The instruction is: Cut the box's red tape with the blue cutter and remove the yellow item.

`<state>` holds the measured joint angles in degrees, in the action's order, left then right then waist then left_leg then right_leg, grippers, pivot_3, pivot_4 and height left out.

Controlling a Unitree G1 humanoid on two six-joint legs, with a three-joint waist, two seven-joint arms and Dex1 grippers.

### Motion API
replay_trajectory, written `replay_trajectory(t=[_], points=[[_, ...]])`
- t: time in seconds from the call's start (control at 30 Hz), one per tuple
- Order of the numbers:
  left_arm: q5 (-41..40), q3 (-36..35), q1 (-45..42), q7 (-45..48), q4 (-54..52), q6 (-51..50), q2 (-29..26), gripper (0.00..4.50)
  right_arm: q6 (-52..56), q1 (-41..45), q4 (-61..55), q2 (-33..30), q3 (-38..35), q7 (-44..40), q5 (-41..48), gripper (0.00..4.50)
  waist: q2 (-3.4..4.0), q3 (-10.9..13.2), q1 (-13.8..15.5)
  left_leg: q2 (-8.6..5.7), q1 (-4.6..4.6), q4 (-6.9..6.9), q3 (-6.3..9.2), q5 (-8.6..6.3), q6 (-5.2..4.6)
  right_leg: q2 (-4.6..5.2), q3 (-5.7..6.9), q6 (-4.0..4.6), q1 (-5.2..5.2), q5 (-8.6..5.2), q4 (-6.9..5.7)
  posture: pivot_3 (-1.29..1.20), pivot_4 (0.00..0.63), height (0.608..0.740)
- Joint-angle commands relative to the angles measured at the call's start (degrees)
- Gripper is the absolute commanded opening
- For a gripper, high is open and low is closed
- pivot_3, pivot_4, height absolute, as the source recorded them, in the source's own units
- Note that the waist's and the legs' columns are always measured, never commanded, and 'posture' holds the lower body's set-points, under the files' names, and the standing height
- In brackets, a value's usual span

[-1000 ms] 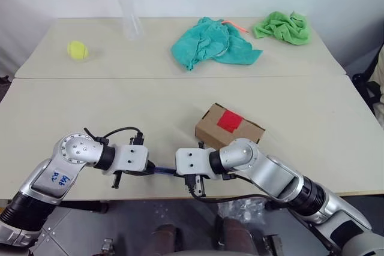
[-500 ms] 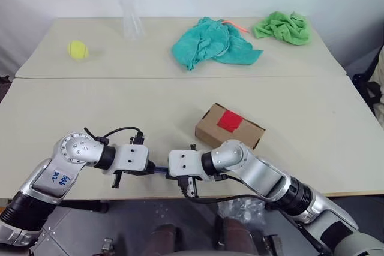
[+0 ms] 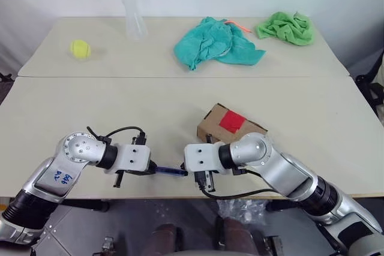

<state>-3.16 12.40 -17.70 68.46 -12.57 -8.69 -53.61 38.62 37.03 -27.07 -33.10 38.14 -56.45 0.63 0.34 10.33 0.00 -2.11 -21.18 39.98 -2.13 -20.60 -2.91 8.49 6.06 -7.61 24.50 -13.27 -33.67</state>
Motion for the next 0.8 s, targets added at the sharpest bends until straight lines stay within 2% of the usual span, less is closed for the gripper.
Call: replay_trajectory(t=[0.03, 0.8], points=[[2.28, 2.84, 0.93, 0.09, 1.36, -0.99, 0.89, 0.54, -1.03, -0.69, -2.78, -0.59, 0.7, -0.88, -0.74, 0.05, 0.0, 0.0, 0.06, 0.0, 0.0, 0.0, 0.0, 0.0, 0.0, 0.0, 0.0, 0.0, -0.01, 0.0, 0.0, 0.0, 0.15, 0.74], [1.84, 2.39, 0.98, 1.93, 0.27, -1.51, 0.71, 0.54, -5.08, -1.86, 2.66, 1.64, 1.47, -0.29, -4.3, 0.05, 0.0, 0.0, 0.09, -0.01, 0.01, 0.02, 0.02, 0.01, -0.01, 0.01, 0.0, 0.0, -0.03, 0.0, 0.0, 0.0, 0.15, 0.74]])
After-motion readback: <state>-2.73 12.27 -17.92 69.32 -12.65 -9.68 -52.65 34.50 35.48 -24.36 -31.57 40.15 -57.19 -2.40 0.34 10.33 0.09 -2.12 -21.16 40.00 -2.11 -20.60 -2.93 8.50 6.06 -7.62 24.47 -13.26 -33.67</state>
